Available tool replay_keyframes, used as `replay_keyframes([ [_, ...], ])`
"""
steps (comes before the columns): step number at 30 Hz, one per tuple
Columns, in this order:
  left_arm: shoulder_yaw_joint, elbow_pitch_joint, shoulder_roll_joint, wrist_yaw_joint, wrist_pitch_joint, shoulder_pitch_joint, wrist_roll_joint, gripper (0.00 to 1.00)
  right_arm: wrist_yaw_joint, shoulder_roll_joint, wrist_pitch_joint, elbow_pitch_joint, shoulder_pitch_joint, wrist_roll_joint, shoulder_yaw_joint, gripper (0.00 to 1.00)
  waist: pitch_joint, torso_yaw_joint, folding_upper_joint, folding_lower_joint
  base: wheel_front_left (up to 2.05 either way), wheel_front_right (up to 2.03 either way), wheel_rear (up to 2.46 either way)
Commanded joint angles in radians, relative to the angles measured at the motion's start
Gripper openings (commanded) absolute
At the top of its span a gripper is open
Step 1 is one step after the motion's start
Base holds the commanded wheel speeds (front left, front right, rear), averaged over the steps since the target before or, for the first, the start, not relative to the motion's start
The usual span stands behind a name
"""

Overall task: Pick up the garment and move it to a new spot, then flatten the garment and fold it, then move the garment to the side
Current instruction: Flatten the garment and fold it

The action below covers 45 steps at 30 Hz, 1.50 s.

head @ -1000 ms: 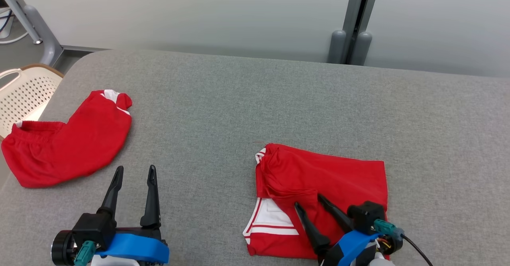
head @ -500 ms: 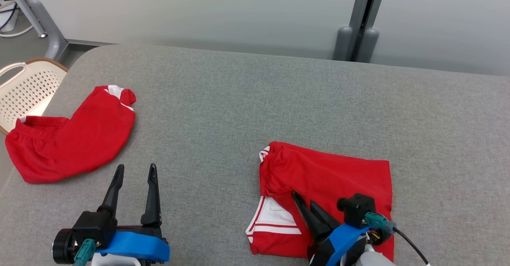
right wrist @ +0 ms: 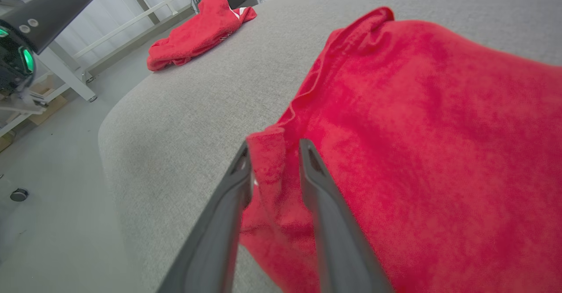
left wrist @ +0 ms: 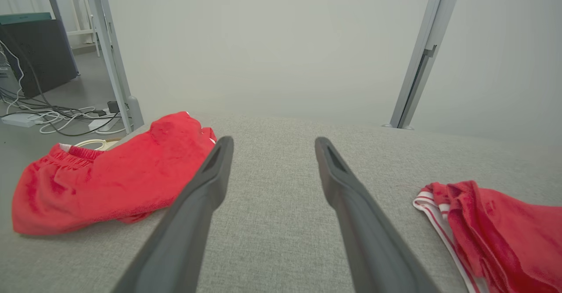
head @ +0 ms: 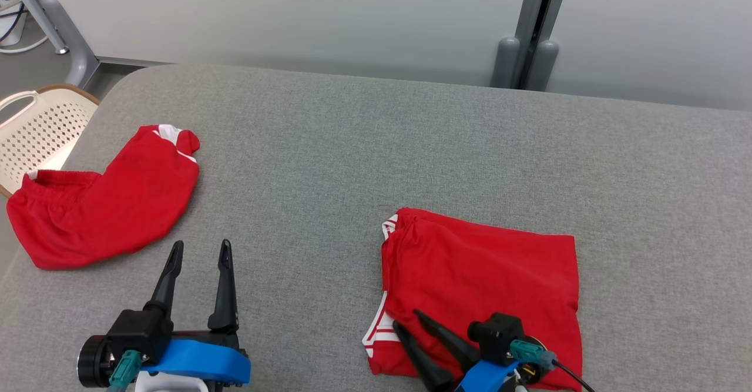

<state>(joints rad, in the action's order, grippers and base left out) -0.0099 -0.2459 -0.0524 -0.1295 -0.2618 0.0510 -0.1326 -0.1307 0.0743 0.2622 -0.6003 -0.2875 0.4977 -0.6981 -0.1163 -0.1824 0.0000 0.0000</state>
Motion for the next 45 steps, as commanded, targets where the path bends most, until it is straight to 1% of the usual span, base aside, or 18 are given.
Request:
replay_keyframes([
  [1, 0.002, -0.001, 0.000, -0.002, -0.004, 0.017, -0.004, 1.00, 0.000, 0.007, 0.003, 0.000, -0.011, 0.008, -0.003, 1.00, -0.001, -0.001, 0.0000, 0.0000, 0.00, 0.00, 0.00],
  [6, 0.009, -0.003, 0.001, -0.002, -0.005, 0.014, -0.005, 1.00, 0.000, 0.014, 0.003, 0.009, -0.014, 0.021, -0.019, 1.00, 0.001, 0.000, 0.0000, 0.0000, 0.00, 0.00, 0.00],
  [10, 0.013, -0.001, 0.001, -0.002, -0.004, 0.008, -0.004, 1.00, 0.000, 0.018, 0.003, 0.044, -0.015, 0.022, -0.012, 1.00, 0.006, 0.006, 0.0000, 0.0000, 0.00, 0.00, 0.00],
  [16, 0.017, 0.005, 0.001, -0.002, -0.004, -0.002, 0.002, 1.00, 0.000, 0.034, 0.003, 0.126, 0.008, -0.009, 0.040, 1.00, 0.018, 0.022, 0.0000, 0.0000, 0.00, 0.00, 0.00],
  [21, 0.022, 0.007, 0.001, -0.002, -0.004, -0.013, 0.006, 1.00, 0.000, 0.047, 0.003, 0.195, 0.032, -0.064, 0.141, 1.00, 0.031, 0.039, 0.0000, 0.0000, 0.00, 0.00, 0.00],
  [28, 0.025, 0.017, 0.002, -0.002, -0.004, -0.025, 0.016, 1.00, 0.000, 0.041, 0.003, 0.273, 0.087, -0.170, 0.353, 1.00, 0.056, 0.069, 0.0000, 0.0000, 0.00, 0.00, 0.00],
  [32, 0.027, 0.021, 0.002, -0.002, -0.005, -0.033, 0.020, 1.00, 0.000, 0.033, 0.003, 0.311, 0.126, -0.216, 0.446, 1.00, 0.072, 0.088, 0.0000, 0.0000, 0.00, 0.00, 0.00],
  [36, 0.025, 0.025, 0.002, -0.002, -0.005, -0.041, 0.026, 1.00, 0.000, 0.023, 0.003, 0.342, 0.165, -0.253, 0.520, 1.00, 0.086, 0.106, 0.0000, 0.0000, 0.00, 0.00, 0.00],
  [45, 0.011, 0.027, -0.005, -0.002, -0.004, -0.064, 0.049, 1.00, 0.000, -0.002, 0.003, 0.399, 0.267, -0.304, 0.636, 1.00, 0.118, 0.125, 0.0000, 0.0000, 0.00, 0.00, 0.00],
])
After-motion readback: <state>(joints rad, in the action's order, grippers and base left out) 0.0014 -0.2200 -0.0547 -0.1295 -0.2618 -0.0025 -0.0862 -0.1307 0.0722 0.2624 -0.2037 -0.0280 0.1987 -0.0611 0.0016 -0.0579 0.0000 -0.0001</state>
